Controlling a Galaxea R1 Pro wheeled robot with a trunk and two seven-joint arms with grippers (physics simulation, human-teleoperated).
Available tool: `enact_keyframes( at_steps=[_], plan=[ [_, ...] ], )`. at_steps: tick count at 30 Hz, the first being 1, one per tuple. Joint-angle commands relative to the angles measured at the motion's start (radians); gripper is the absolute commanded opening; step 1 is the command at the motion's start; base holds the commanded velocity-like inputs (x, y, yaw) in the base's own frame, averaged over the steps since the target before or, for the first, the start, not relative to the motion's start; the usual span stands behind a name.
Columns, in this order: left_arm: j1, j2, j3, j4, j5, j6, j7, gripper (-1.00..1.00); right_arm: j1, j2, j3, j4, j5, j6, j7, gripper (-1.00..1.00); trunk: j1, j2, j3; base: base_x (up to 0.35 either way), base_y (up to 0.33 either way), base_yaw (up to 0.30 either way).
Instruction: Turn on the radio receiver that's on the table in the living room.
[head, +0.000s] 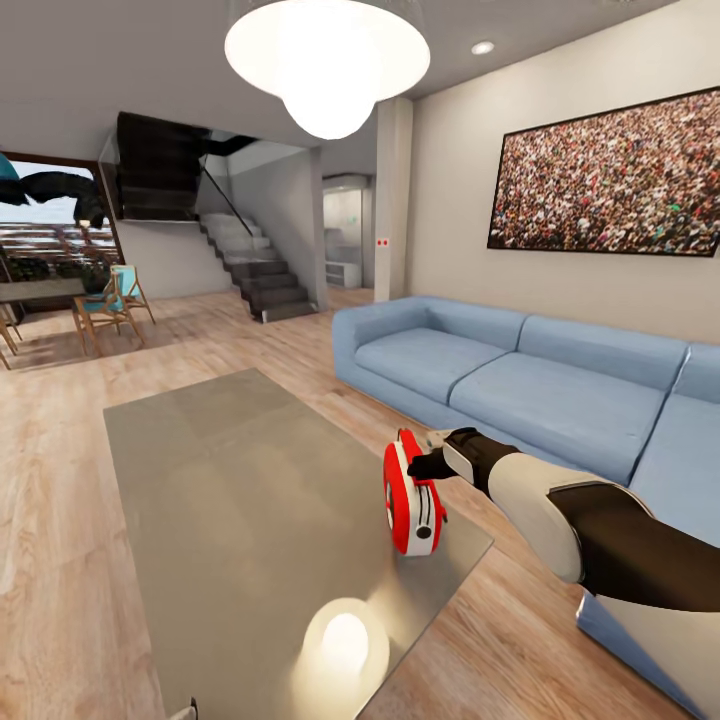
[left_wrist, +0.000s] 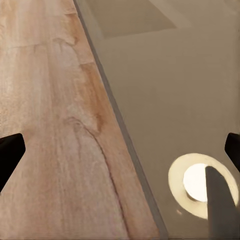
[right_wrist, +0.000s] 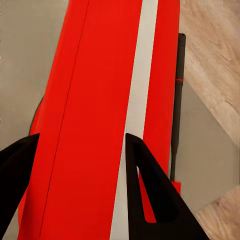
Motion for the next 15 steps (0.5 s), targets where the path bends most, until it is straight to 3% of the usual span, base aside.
enact_keyframes(
  at_steps=[1,15],
  plan=[
    [0.000,0.000,-0.001,0.002,0.004,0.272,0.000,1.00,0.000,0.000,-0.004,0.000,-0.002,0.000,0.000,-1.00,-0.004,0.007,0.003,0.000,0.000,0.000],
    [0.000,0.001,-0.002,0.002,0.002,0.276,0.000,1.00,0.000,0.000,-0.004,0.000,-0.002,-0.001,0.000,-1.00,-0.058,0.105,0.047,0.000,0.000,0.000]
  ],
)
